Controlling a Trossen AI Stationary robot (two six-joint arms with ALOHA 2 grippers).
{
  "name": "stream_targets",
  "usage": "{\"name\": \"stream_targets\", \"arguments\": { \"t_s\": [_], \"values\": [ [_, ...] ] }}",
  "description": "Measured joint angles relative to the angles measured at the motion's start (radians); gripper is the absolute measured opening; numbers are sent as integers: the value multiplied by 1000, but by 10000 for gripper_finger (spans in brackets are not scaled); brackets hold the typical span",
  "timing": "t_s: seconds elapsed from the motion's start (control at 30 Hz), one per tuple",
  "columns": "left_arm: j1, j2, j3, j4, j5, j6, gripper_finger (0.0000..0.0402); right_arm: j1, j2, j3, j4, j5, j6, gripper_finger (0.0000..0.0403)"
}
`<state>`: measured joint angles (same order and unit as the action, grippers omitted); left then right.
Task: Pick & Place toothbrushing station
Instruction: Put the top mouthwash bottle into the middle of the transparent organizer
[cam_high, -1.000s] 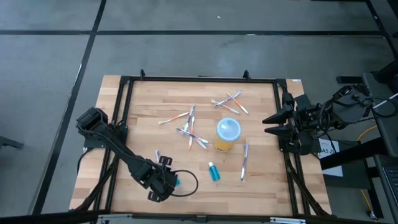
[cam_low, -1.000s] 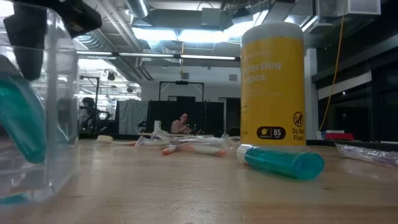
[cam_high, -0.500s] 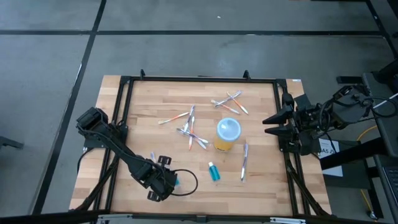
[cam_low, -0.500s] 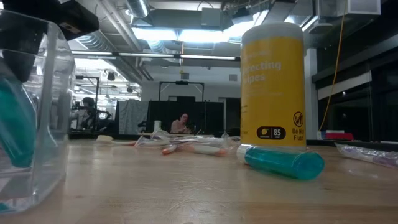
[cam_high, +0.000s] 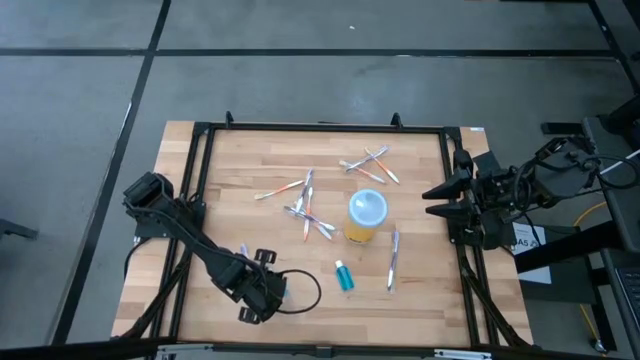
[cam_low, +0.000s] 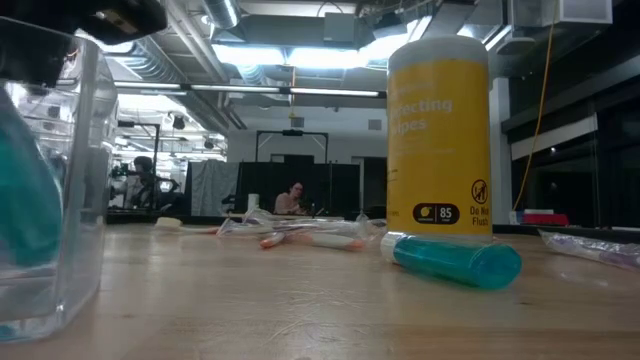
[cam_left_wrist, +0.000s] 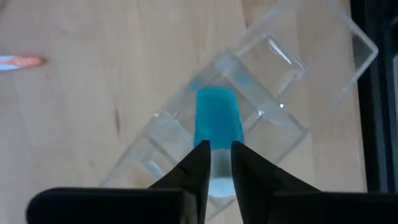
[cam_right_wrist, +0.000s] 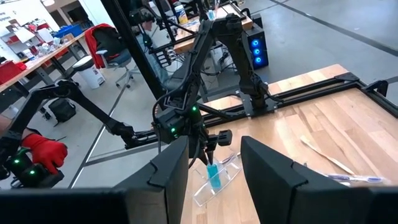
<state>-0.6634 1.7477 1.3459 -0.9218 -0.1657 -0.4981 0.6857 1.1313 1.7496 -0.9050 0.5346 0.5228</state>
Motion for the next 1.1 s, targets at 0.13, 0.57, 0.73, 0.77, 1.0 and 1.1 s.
{"name": "stream_targets", "arguments": {
  "t_s": [0.13,0.57,0.73,0.77,1.0,1.1],
  "values": [
    [13,0,41,-29,8,34,29,0,0,0,5,0,-11,151],
    [33,0,59,-123,117,56,61,0,0,0,4,-4,-41,151],
    [33,0,59,-123,108,43,117,8,0,0,4,-11,-41,151],
    [33,0,59,-123,108,39,126,12,0,0,4,-10,-41,151],
    [21,3,38,-114,93,3,148,35,0,0,4,7,-41,151],
    [15,4,18,-117,83,-29,138,45,0,0,4,21,-39,151]
  ]
}}
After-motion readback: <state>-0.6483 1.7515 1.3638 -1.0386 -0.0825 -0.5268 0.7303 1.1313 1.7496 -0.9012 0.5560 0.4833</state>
